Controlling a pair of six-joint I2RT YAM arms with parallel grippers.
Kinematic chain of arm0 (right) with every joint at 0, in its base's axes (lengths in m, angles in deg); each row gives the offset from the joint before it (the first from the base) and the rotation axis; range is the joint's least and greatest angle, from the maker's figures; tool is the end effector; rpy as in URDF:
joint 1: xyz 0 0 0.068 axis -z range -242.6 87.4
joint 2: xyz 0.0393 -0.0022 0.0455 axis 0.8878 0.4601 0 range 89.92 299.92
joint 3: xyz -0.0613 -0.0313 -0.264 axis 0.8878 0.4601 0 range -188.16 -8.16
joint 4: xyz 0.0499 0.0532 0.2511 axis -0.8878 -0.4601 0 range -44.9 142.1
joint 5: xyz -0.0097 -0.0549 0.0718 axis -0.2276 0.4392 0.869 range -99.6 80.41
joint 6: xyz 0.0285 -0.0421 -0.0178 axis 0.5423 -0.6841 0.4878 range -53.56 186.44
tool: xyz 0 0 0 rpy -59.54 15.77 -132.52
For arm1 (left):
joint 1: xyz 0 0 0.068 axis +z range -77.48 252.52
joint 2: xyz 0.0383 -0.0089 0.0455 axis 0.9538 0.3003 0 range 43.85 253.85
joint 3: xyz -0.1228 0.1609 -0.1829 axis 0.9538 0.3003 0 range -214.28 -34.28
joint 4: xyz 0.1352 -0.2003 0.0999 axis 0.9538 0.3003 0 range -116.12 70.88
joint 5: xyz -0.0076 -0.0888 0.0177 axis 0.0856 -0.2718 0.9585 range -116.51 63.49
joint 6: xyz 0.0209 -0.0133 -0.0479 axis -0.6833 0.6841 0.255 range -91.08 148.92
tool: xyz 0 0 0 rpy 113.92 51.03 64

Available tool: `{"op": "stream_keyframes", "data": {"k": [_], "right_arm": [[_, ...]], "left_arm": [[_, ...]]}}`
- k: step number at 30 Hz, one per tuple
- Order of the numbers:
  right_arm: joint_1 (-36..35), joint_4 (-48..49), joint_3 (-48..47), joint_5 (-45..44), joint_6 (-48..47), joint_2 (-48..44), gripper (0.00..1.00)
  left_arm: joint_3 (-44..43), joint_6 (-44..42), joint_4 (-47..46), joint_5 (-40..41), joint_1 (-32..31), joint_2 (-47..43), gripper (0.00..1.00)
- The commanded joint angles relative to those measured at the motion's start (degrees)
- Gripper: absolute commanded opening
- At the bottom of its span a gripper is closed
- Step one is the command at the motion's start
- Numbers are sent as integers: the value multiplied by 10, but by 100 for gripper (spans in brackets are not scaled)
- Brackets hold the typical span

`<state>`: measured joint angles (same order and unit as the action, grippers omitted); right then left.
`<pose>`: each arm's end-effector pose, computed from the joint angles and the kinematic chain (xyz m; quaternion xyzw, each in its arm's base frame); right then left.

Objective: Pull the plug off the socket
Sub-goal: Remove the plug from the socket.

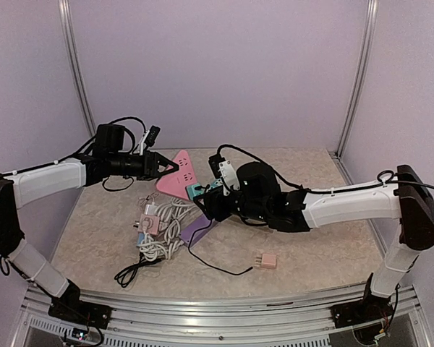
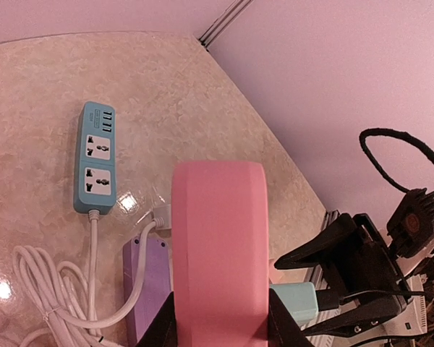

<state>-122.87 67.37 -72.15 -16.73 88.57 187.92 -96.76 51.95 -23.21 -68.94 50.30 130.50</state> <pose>0.2008 0.3425 0.2525 -0.2308 0.7786 0.3448 0.4707 0.3074 -0.1516 0.2857 0.1832 0.7966 -0.4721 0.3303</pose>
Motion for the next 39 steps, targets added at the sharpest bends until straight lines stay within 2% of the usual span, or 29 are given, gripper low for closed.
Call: {"op": "stream_keyframes", "data": {"k": [1,27,39], "right_arm": [[-9,34,-19,-14,3,17,60],[-24,25,-86,-78,14,92,35],[-24,31,-83,-73,23,91,9]], "left_arm": [[3,6,-25,-19,-2,-2,0],[4,5,-25,-14,-7,-6,0],[3,3,-24,-13,-8,-6,0]]}}
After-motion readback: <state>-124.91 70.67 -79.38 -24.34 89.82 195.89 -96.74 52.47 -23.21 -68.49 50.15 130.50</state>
